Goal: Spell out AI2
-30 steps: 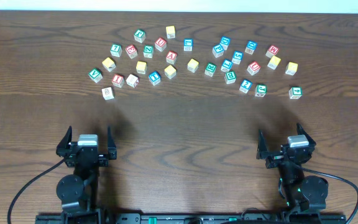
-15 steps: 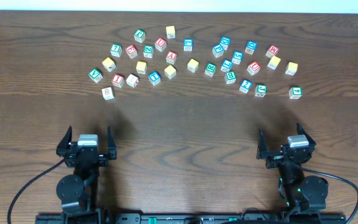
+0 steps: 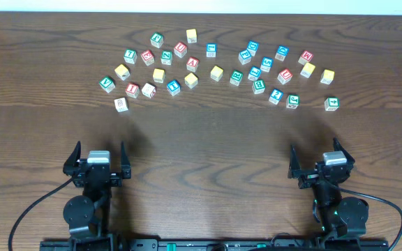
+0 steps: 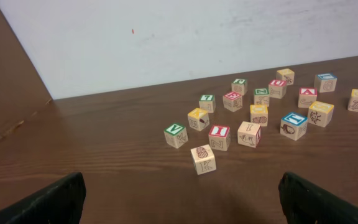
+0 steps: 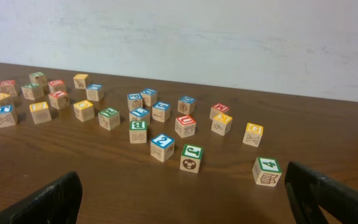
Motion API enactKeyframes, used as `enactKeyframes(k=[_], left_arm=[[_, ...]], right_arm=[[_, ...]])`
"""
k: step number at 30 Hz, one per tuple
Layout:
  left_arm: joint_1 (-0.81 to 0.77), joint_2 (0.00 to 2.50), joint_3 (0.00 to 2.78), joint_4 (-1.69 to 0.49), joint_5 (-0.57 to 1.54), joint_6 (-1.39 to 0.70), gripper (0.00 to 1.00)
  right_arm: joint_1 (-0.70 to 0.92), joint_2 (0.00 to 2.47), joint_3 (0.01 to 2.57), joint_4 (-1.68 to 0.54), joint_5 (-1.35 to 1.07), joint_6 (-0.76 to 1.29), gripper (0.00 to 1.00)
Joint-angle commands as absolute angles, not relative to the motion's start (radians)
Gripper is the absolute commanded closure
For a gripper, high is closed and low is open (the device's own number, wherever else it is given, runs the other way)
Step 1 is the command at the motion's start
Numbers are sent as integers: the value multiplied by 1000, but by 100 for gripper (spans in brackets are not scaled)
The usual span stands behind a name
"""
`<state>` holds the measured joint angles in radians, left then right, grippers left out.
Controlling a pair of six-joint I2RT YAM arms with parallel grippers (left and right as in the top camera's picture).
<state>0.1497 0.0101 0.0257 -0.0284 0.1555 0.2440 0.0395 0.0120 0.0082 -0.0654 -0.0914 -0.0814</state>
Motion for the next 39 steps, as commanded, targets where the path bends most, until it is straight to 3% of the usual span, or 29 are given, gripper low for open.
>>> enactKeyframes(k=[1,12,25,32,39], left_arm=[[156,4,4,-50,195,257,2],[156,53,57,-36,240,147,2],[156,416,342,-67,264,136,2],[156,641,600,-215,400,136,2],[147,908,960,-508,442,137,2]], right_arm=[[46,10,6,-67,-97,-91,1],[46,10,6,-67,-97,-91,1],[47,10,6,-63,-98,-91,1],[47,10,6,-41,-118,-86,1],[46,14,27,28,-242,-12,1]])
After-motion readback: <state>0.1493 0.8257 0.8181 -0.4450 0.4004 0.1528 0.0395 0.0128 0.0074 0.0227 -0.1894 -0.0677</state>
